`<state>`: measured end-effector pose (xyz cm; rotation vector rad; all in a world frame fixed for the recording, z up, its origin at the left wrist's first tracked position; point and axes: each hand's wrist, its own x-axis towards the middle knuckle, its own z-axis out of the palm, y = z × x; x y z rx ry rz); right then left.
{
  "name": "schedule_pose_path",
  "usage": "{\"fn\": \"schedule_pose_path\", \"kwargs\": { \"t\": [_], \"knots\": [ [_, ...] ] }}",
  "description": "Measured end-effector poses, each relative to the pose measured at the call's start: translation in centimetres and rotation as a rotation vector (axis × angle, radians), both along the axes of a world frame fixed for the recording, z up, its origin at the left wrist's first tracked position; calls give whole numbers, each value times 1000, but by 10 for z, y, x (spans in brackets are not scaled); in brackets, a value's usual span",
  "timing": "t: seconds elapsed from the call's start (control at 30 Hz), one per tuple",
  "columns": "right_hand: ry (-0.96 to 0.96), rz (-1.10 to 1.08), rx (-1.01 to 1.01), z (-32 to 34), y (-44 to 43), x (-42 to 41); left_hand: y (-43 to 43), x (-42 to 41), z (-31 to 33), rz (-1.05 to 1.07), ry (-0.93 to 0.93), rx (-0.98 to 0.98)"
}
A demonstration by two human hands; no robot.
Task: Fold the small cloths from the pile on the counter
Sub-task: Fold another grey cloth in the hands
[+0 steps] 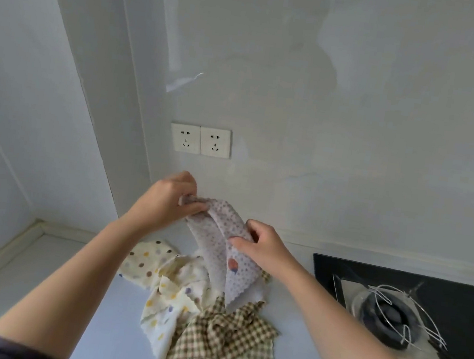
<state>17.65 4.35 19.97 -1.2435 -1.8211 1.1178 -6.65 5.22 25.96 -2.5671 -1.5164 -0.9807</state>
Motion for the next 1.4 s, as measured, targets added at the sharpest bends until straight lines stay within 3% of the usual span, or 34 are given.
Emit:
{"fn": "schedule_pose_path", "kwargs": {
  "t": [0.13,0.27,0.33,0.4,0.43,0.5,0.57,0.63,0.73,0.83,0.87,0.97,1.17,1.3,1.33,1.4],
  "knots": [
    [-75,-155,-53,-13,-5,19,5,33,-1,-45,-170,-250],
    [-98,-318,-66,-14,1,47,21,46,-6,-112,-314,-703],
    [-37,-337,-113,-10,4,62,27,42,-9,-125,-155,-879],
    [266,-386,-240,0,5,72,24,38,-11,-169,-25,-1030],
    [468,-405,-339,2,8,77,20,36,-13,-213,-88,-1103],
    [736,-417,-562,-1,16,86,14,32,-24,-298,-452,-1206],
    [666,-427,-750,-12,17,87,12,30,-35,-273,-874,-1209],
    [589,-433,-887,-27,13,83,11,32,-46,-108,-1084,-1192],
    [742,-416,-936,-35,1,72,-3,38,-66,-71,-1350,-1332],
    [841,-371,-863,-32,-8,69,-26,48,-86,-137,-1141,-1393],
    [803,-326,-862,-31,-11,69,-28,51,-91,-65,-1083,-1353],
    [458,-241,-917,-31,-23,69,-32,56,-94,171,-1098,-1166],
    [387,-426,-886,-44,-25,85,-35,47,-107,430,-1037,-989],
    [505,-297,-855,-37,-34,93,-40,45,-109,282,-1201,-1043],
    [556,-279,-810,-38,-34,96,-41,46,-108,240,-1170,-1021],
    [570,-317,-709,-47,-33,105,-45,51,-102,210,-885,-888]
  ]
}}
